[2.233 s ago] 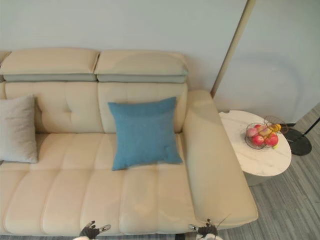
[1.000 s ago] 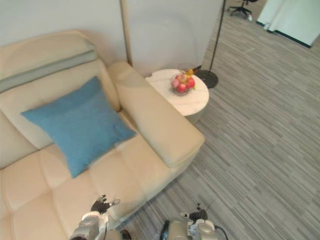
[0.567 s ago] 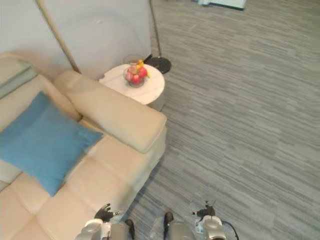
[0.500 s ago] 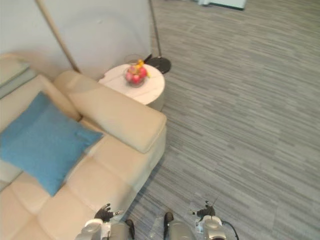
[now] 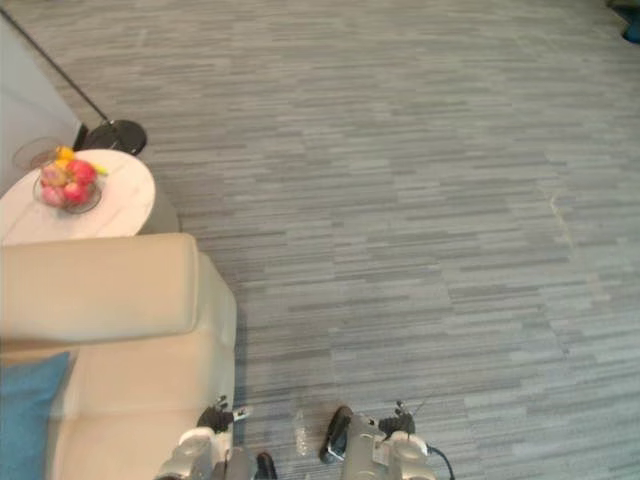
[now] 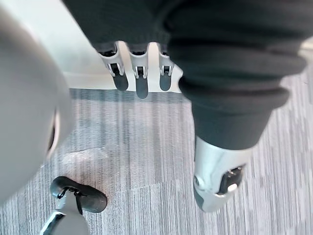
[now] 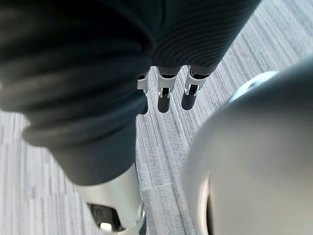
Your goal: Pick up cushions and gather them together orderly.
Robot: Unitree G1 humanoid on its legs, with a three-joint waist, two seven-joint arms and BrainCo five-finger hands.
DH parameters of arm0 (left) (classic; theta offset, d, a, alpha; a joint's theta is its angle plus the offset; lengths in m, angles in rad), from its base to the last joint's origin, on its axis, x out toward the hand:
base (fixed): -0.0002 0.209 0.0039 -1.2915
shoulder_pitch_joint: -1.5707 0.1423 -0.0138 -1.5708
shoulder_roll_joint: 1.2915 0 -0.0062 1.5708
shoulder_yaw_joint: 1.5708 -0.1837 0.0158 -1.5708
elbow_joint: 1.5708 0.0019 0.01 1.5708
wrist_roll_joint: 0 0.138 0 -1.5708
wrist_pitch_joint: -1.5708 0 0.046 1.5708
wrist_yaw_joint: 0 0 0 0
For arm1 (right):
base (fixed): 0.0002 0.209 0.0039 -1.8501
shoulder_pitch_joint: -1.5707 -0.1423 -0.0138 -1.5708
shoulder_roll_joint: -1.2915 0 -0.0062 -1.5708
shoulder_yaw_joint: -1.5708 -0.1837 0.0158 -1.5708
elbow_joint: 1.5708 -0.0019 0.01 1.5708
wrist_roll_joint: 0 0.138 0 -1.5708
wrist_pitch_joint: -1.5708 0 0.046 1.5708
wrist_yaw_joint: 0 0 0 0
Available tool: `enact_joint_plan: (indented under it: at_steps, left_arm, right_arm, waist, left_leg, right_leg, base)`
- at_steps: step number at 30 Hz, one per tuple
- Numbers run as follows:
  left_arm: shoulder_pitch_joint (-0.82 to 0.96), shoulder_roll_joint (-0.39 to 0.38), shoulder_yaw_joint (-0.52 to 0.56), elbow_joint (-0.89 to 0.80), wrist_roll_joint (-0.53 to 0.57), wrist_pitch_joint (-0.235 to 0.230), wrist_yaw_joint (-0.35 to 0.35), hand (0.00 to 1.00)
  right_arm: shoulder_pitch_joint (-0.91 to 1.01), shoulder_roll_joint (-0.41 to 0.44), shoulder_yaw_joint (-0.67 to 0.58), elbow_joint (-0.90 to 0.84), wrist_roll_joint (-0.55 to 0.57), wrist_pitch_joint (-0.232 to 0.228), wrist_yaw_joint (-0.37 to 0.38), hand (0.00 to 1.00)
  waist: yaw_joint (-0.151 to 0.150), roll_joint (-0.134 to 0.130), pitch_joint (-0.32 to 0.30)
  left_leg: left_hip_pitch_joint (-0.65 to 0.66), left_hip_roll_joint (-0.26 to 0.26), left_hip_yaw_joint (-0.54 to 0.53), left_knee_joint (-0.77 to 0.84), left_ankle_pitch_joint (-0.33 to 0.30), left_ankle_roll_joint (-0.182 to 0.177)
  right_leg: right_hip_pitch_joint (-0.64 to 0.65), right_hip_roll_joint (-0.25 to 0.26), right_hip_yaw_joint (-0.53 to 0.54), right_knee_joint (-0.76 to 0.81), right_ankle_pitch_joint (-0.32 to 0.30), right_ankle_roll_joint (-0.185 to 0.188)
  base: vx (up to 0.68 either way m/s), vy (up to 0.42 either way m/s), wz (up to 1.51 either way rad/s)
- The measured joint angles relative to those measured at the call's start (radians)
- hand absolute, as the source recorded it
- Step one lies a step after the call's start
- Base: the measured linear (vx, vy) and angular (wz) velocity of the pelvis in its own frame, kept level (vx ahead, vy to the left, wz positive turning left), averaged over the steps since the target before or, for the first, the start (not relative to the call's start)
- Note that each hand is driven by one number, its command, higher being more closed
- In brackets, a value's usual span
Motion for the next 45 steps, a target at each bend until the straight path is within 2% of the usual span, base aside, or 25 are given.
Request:
enact_joint_plan:
  at_steps: [1, 2, 4, 7, 12, 17, 19, 22, 26, 32, 35, 36, 37, 38, 39, 40, 41, 42, 44, 45]
  left_arm:
    - [0.003, 0.001, -0.002, 0.0, 0.0, -0.001, 0.0, 0.0]
    - [0.003, 0.011, -0.009, 0.006, 0.0, -0.001, 0.0, 0.0]
    - [-0.008, 0.032, -0.041, 0.036, 0.002, 0.003, 0.0, 0.0]
    - [0.004, 0.048, -0.051, 0.038, 0.002, 0.004, -0.001, 0.0]
    - [0.017, 0.075, -0.078, 0.052, 0.004, 0.004, -0.006, 0.0]
    - [0.019, 0.076, -0.078, 0.075, 0.006, 0.005, -0.01, 0.0]
    - [0.021, 0.075, -0.078, 0.075, 0.006, 0.006, -0.014, 0.0]
    - [0.019, 0.078, -0.078, 0.074, 0.006, 0.006, -0.023, 0.0]
    - [0.019, 0.084, -0.078, 0.076, 0.006, 0.006, -0.024, 0.0]
    - [0.02, 0.098, -0.076, 0.075, 0.006, 0.009, -0.024, 0.0]
    - [0.024, 0.109, -0.076, 0.074, 0.006, 0.009, -0.024, 0.0]
    - [0.022, 0.112, -0.076, 0.073, 0.006, 0.005, -0.024, 0.0]
    - [0.019, 0.113, -0.077, 0.07, 0.006, 0.001, -0.024, 0.0]
    - [0.018, 0.112, -0.078, 0.07, 0.005, 0.001, -0.024, 0.0]
    - [0.013, 0.115, -0.077, 0.07, 0.005, 0.003, -0.022, 0.0]
    - [0.014, 0.115, -0.078, 0.07, 0.005, 0.003, -0.021, 0.0]
    - [0.015, 0.119, -0.078, 0.069, 0.004, 0.003, -0.022, 0.0]
    - [0.014, 0.128, -0.083, 0.057, 0.004, 0.004, -0.021, 0.0]
    - [0.016, 0.138, -0.089, 0.054, 0.005, 0.005, -0.022, 0.0]
    - [0.018, 0.141, -0.084, 0.053, 0.004, 0.005, -0.022, 0.0]
  right_arm:
    - [-0.002, -0.001, 0.006, 0.013, 0.0, 0.0, 0.0, 0.0]
    - [-0.026, -0.017, 0.015, 0.031, 0.0, 0.0, -0.001, 0.0]
    - [-0.035, -0.034, 0.02, 0.057, 0.0, -0.001, -0.001, 0.0]
    - [-0.019, -0.055, 0.019, 0.07, 0.0, 0.0, -0.004, 0.0]
    - [-0.015, -0.062, 0.014, 0.072, 0.001, -0.003, -0.001, 0.0]
    - [-0.013, -0.061, -0.007, 0.094, 0.001, -0.001, 0.001, 0.0]
    - [-0.005, -0.062, -0.022, 0.094, 0.001, -0.001, 0.0, 0.0]
    - [0.004, -0.062, -0.023, 0.094, 0.001, -0.001, 0.001, 0.0]
    - [0.013, -0.064, -0.024, 0.093, 0.001, 0.001, 0.002, 0.0]
    - [0.0, -0.068, -0.024, 0.092, 0.001, 0.001, 0.006, 0.0]
    - [-0.012, -0.076, -0.021, 0.089, 0.001, -0.002, 0.008, 0.0]
    - [-0.026, -0.077, -0.018, 0.092, 0.001, -0.001, 0.009, 0.0]
    - [-0.029, -0.078, -0.02, 0.092, 0.001, 0.0, 0.008, 0.0]
    - [-0.029, -0.08, -0.02, 0.092, 0.001, -0.001, 0.009, 0.0]
    - [-0.038, -0.077, -0.018, 0.092, 0.001, 0.0, 0.009, 0.0]
    - [-0.046, -0.073, -0.018, 0.09, 0.001, -0.001, 0.009, 0.0]
    - [-0.039, -0.064, -0.019, 0.093, 0.002, 0.0, 0.009, 0.0]
    - [-0.029, -0.057, -0.02, 0.094, 0.009, -0.001, 0.01, 0.0]
    - [-0.024, -0.056, -0.023, 0.092, 0.018, -0.005, 0.01, 0.0]
    - [-0.023, -0.047, -0.023, 0.089, 0.034, -0.01, 0.009, 0.0]
  waist:
    - [0.001, 0.003, -0.006]
    - [-0.001, 0.017, -0.012]
    - [-0.004, 0.007, 0.001]
    - [-0.005, 0.005, 0.002]
    - [-0.008, 0.009, 0.001]
    - [-0.009, 0.01, 0.003]
    - [-0.013, 0.016, 0.006]
    - [-0.013, 0.012, 0.008]
    - [-0.02, 0.022, 0.012]
    - [-0.023, 0.027, 0.014]
    - [-0.022, 0.025, 0.014]
    - [-0.02, 0.007, 0.026]
    - [-0.023, 0.007, 0.029]
    - [-0.024, 0.011, 0.029]
    - [-0.02, 0.018, 0.039]
    - [-0.023, 0.018, 0.039]
    - [-0.025, 0.008, 0.039]
    - [-0.025, -0.004, 0.048]
    - [-0.027, -0.006, 0.052]
    - [-0.024, -0.013, 0.065]
  left_leg:
    - [0.0, -0.003, -0.006, -0.032, 0.01, -0.005]
    - [0.021, 0.011, -0.008, -0.087, 0.031, -0.031]
    - [0.028, 0.015, -0.005, -0.086, 0.041, -0.049]
    - [0.047, 0.014, -0.035, -0.05, 0.057, -0.071]
    - [0.069, -0.006, -0.052, -0.075, 0.067, -0.069]
    - [0.114, -0.016, -0.056, -0.167, 0.064, -0.067]
    - [0.131, -0.014, -0.056, -0.2, 0.044, -0.066]
    - [0.131, -0.019, -0.033, -0.203, 0.025, -0.069]
    - [0.125, -0.019, -0.023, -0.205, 0.014, -0.072]
    - [0.094, -0.018, -0.024, -0.165, 0.02, -0.066]
    - [0.069, -0.032, -0.002, -0.069, 0.022, -0.064]
    - [0.037, -0.044, -0.005, -0.038, -0.002, -0.028]
    - [0.017, -0.043, -0.015, -0.111, -0.003, -0.019]
    - [0.01, -0.034, -0.018, -0.142, 0.029, -0.028]
    - [0.006, -0.026, -0.015, -0.159, 0.051, -0.036]
    - [0.004, -0.028, -0.013, -0.162, 0.053, -0.035]
    - [0.008, -0.041, -0.013, -0.17, 0.053, -0.035]
    - [0.013, -0.055, -0.02, -0.168, 0.053, -0.035]
    - [0.007, -0.059, -0.042, -0.147, 0.051, -0.039]
    - [-0.005, -0.05, -0.042, -0.071, 0.035, -0.064]
  right_leg:
    - [0.003, 0.014, 0.009, -0.032, 0.019, 0.002]
    - [0.018, 0.05, 0.019, -0.118, 0.055, 0.01]
    - [0.072, 0.077, 0.019, -0.219, 0.11, 0.007]
    - [0.151, 0.086, 0.024, -0.303, 0.144, 0.013]
    - [0.202, 0.09, 0.046, -0.396, 0.196, 0.031]
    - [0.2, 0.09, 0.053, -0.401, 0.211, 0.04]
    - [0.199, 0.096, 0.053, -0.401, 0.218, 0.043]
    - [0.193, 0.092, 0.07, -0.402, 0.227, 0.052]
    - [0.175, 0.096, 0.077, -0.401, 0.222, 0.047]
    - [0.144, 0.11, 0.111, -0.393, 0.217, 0.043]
    - [0.155, 0.098, 0.165, -0.393, 0.217, 0.043]
    - [0.153, 0.068, 0.187, -0.391, 0.218, 0.044]
    - [0.14, 0.056, 0.191, -0.37, 0.211, 0.054]
    - [0.132, 0.06, 0.187, -0.357, 0.204, 0.065]
    - [0.102, 0.052, 0.182, -0.288, 0.168, 0.086]
    - [0.085, 0.038, 0.16, -0.247, 0.14, 0.084]
    - [0.055, -0.008, 0.076, -0.142, 0.072, 0.085]
    - [0.048, -0.041, 0.025, -0.087, 0.036, 0.098]
    - [0.046, -0.061, -0.003, -0.04, -0.002, 0.107]
    - [0.062, -0.076, -0.03, -0.003, -0.041, 0.103]
  base:
    - [-0.02, 0.002, -0.81]
    - [0.0, 0.005, -0.42]
    - [0.03, 0.015, -0.16]
    - [0.02, 0.039, 0.06]
    - [-0.01, 0.102, -0.08]
    - [-0.04, 0.18, -0.03]
    - [-0.05, 0.146, -0.05]
    - [-0.03, 0.141, -0.2]
    - [0.06, 0.095, -0.11]
    - [0.16, 0.081, -0.17]
    - [0.09, 0.102, -0.47]
    - [0.03, 0.161, -0.35]
    - [0.01, 0.161, -0.32]
    - [-0.01, 0.128, -0.29]
    - [0.0, 0.111, -0.11]
    - [0.08, 0.143, 0.04]
    - [0.16, 0.16, 0.33]
    - [0.16, 0.103, 0.35]
    - [0.12, 0.016, 0.48]
    - [0.13, -0.034, 0.51]
